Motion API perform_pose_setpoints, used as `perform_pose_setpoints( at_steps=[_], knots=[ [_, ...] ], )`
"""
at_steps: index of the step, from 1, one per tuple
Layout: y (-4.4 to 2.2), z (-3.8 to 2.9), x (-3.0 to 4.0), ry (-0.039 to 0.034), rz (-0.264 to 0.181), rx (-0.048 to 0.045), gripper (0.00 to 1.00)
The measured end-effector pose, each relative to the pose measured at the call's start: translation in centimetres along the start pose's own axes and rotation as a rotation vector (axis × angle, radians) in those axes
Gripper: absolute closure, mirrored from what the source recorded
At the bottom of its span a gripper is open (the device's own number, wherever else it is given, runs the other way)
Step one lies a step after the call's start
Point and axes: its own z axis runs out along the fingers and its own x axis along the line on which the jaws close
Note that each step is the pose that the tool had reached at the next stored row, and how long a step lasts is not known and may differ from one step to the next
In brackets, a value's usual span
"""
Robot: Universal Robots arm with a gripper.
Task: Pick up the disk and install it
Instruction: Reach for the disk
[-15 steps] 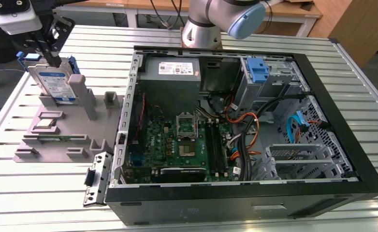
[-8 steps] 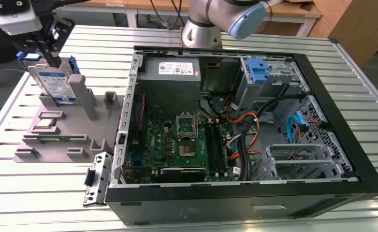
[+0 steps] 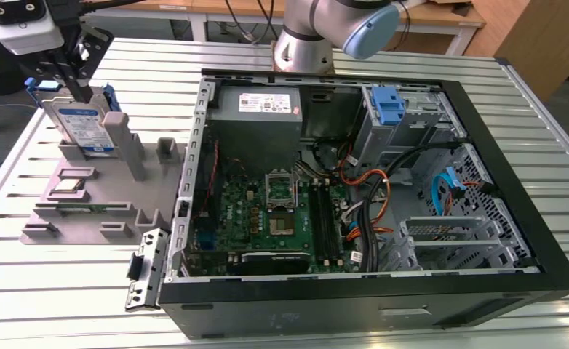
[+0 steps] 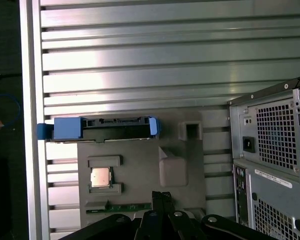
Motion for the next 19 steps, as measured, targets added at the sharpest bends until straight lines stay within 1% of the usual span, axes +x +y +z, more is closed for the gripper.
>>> perform_pose_setpoints(
  at_steps=[12, 19],
  knots=[
    [-0.01, 0.04, 0.17, 0.0, 0.0, 0.0, 0.9],
    [-0.03, 0.18, 0.28, -0.0001, 0.0, -0.0001, 0.9]
  ],
)
